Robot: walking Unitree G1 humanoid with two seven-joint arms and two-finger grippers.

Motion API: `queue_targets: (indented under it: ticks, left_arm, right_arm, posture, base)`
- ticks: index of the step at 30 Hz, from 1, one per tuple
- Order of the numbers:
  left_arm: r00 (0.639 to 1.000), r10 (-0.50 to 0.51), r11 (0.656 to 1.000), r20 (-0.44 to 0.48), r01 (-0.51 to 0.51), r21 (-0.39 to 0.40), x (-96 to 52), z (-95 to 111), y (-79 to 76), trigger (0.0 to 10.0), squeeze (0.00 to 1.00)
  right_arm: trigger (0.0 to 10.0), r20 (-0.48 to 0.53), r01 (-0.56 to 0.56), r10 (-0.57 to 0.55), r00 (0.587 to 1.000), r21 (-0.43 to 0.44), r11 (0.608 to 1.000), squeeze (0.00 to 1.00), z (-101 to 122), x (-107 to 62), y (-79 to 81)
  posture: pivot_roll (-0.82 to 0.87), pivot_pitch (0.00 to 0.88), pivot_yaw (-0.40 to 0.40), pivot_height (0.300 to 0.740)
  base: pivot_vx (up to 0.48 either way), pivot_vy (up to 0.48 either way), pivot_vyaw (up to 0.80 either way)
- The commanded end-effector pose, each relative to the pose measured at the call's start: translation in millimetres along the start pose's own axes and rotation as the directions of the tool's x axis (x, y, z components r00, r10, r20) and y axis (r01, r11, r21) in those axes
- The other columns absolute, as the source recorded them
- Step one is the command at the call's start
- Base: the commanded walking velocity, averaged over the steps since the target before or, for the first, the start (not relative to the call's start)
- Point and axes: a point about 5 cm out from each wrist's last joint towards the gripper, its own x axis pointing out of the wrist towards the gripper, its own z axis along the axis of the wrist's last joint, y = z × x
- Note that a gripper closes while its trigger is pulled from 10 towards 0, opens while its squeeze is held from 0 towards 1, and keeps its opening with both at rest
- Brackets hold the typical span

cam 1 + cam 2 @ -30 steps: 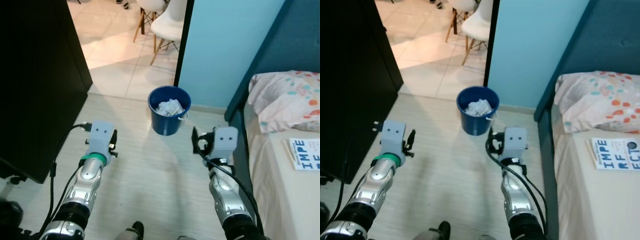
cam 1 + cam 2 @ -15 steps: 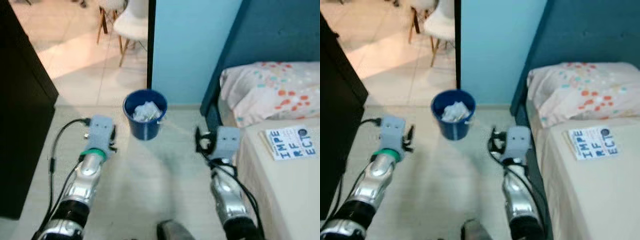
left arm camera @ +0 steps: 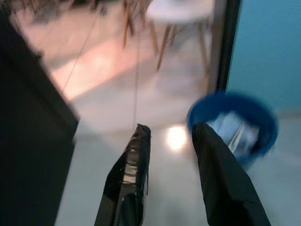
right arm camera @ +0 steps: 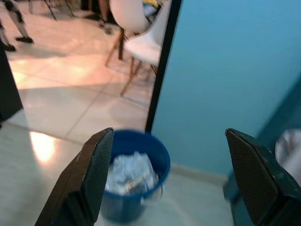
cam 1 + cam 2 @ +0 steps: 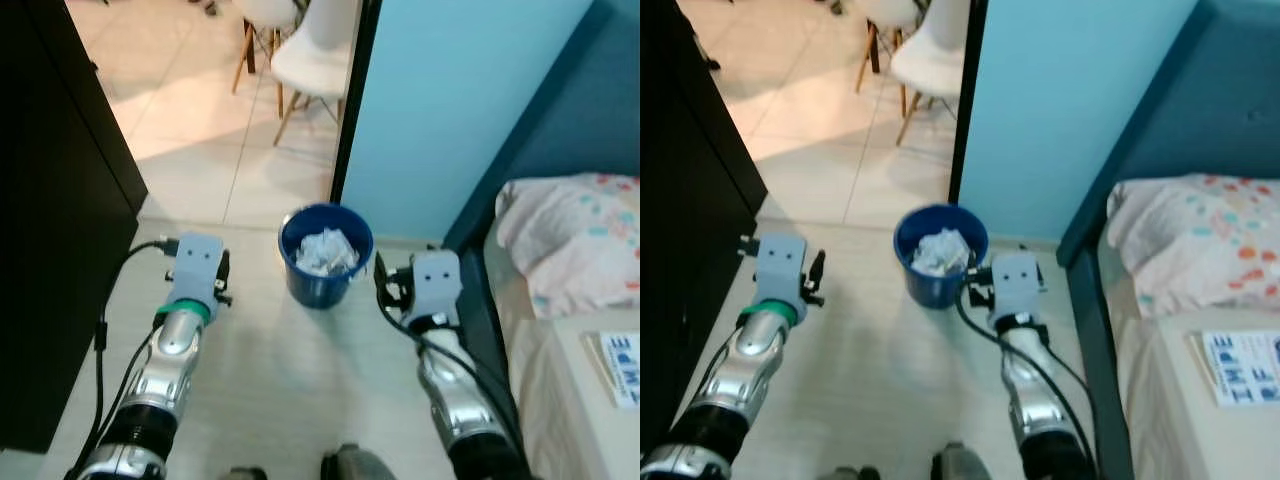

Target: Clean up the room

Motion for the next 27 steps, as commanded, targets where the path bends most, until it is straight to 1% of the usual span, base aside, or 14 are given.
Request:
queue_targets:
  ticks: [1,2,4,5,7,10,12,13,19,21,24,25,27]
  left_arm:
    - [0.999,0.009,1.0,0.032,-0.01,0.018,-8.9,-1,0.6,10.0,0.0]
    - [0.999,0.009,1.0,0.032,-0.01,0.018,-8.9,-1,0.6,10.0,0.0]
    - [0.997,0.01,0.999,0.072,-0.013,0.041,-13.6,5,1.2,10.0,0.0]
    - [0.997,0.01,0.999,0.072,-0.013,0.041,-13.6,5,1.2,10.0,0.0]
    - [0.995,0.003,0.998,0.101,-0.009,0.055,-15.2,10,0.6,10.0,0.0]
    - [0.994,0.001,0.998,0.107,-0.007,0.055,-14.8,12,0.4,10.0,0.0]
    - [0.993,-0.007,0.998,0.117,-0.001,0.062,-14.1,13,-0.8,10.0,0.0]
    - [0.992,-0.014,0.997,0.123,0.005,0.072,-11.9,14,-3.5,10.0,0.0]
    - [0.992,-0.021,0.997,0.127,0.011,0.078,-10.3,15,-5.5,10.0,0.0]
    - [0.985,-0.046,0.992,0.164,0.026,0.12,-10.7,23,-4.7,10.0,0.0]
    - [0.983,-0.036,0.991,0.18,0.012,0.132,-12.7,28,-0.8,10.0,0.0]
    - [0.982,-0.016,0.991,0.19,-0.009,0.13,-15.5,32,3.1,10.0,0.0]
    - [0.982,-0.016,0.991,0.19,-0.009,0.13,-15.5,32,3.1,10.0,0.0]
  right_arm:
    - [10.0,0.023,-0.029,0.028,0.999,0.018,0.999,0.0,9,1.4,3.2]
    - [10.0,0.023,-0.029,0.028,0.999,0.018,0.999,0.0,9,1.4,3.2]
    - [10.0,0.032,-0.064,0.063,0.997,0.018,0.998,0.0,13,3.4,9.7]
    - [10.0,0.032,-0.064,0.063,0.997,0.018,0.998,0.0,13,3.4,9.7]
    - [10.0,0.025,-0.086,0.085,0.996,0.023,0.996,0.0,12,4.1,15.4]
    - [10.0,0.019,-0.09,0.089,0.996,0.024,0.996,0.0,11,4.6,17.7]
    - [10.0,0.018,-0.087,0.086,0.996,0.036,0.996,0.0,11,5.3,19.8]
    - [10.0,0.025,-0.071,0.07,0.997,0.069,0.995,0.0,14,6.9,21.9]
    - [10.0,0.023,-0.059,0.057,0.998,0.086,0.995,0.0,14,6.6,21.9]
    - [10.0,0.018,-0.021,0.019,1.0,0.113,0.993,0.0,11,1.4,18.6]
    - [10.0,0.025,-0.013,0.01,1.0,0.121,0.993,0.0,13,-3.5,16.6]
    - [10.0,0.035,-0.01,0.006,0.999,0.122,0.992,0.0,15,-8.8,14.2]
    - [10.0,0.035,-0.01,0.006,0.999,0.122,0.992,0.0,15,-8.8,14.2]
  posture:
    - [-0.07,0.064,0.006,0.732]
    - [-0.07,0.064,0.006,0.732]
    - [-0.06,0.051,-0.02,0.732]
    - [-0.06,0.051,-0.02,0.732]
    - [-0.05,0.053,-0.027,0.732]
    - [-0.05,0.047,-0.033,0.732]
    - [-0.05,0.042,-0.036,0.732]
    - [-0.06,0.041,-0.028,0.732]
    - [-0.06,0.035,-0.012,0.732]
    - [-0.06,0.0,0.018,0.732]
    - [-0.06,0.0,0.026,0.732]
    - [-0.06,0.0,0.026,0.732]
    - [-0.06,0.0,0.026,0.732]
  base:
    - [0.0,0.0,0.0]
    - [0.0,0.0,0.0]
    - [0.0,0.0,0.0]
    - [0.0,0.0,0.0]
    - [0.0,0.0,0.0]
    - [0.0,0.0,0.0]
    - [0.0,0.0,0.0]
    - [0.0,0.0,0.0]
    - [0.0,0.0,0.0]
    - [0.0,0.0,0.0]
    - [0.0,0.0,0.0]
    - [0.0,0.0,0.0]
    - [0.0,0.0,0.0]
